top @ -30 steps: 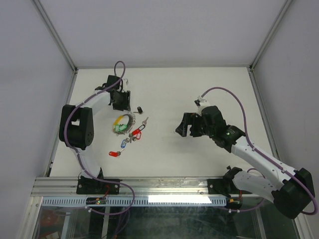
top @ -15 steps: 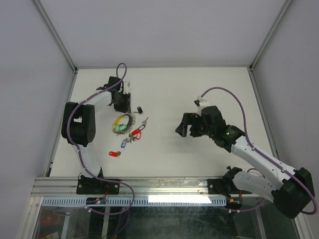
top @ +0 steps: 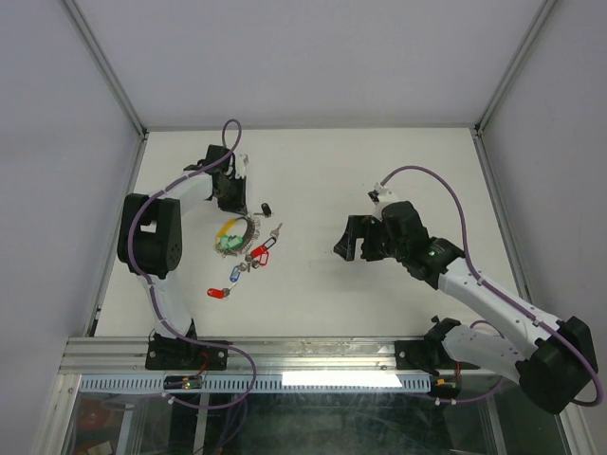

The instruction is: Put the keys on the keyring

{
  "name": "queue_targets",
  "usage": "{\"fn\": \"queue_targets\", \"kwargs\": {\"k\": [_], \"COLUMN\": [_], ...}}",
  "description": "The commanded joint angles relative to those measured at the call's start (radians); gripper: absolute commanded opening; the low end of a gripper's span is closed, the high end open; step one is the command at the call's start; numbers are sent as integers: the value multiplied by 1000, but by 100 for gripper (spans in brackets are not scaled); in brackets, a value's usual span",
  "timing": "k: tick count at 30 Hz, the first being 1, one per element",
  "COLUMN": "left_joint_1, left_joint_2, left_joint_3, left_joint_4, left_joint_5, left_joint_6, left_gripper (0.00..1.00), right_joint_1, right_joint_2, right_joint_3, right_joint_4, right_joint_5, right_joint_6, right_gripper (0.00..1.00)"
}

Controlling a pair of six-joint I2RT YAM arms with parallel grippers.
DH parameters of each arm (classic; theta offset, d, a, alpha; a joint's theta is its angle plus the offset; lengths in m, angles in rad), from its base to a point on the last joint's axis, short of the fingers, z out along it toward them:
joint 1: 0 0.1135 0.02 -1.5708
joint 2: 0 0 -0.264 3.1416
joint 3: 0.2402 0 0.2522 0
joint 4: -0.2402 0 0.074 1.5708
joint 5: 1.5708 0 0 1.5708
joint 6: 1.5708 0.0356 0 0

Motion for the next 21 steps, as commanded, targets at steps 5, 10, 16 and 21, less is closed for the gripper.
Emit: {"fn": "queue_targets", "kwargs": {"k": [5, 10, 16, 21], "left_joint_1": [2, 1, -2, -19], "left_joint_2": [7, -17, -98, -149], "left_joint_3": [41, 39, -2, -36], "left_joint_4": [23, 23, 58, 92], "left_joint_5": [41, 36, 3, -3], "left_joint_6": [24, 44, 72, 91], "left_gripper": [1, 0, 0, 0], "right_joint_1": [-5, -4, -5, -4], "right_joint_2": [2, 4, 11, 15], "right_joint_3": [30, 31, 35, 36], "right_joint_4": [36, 35, 36, 36], "right_joint_5": [12, 15, 15, 14], "right_joint_6": [-19, -19, -19, -19], "right_gripper": [88, 88, 88, 88]}}
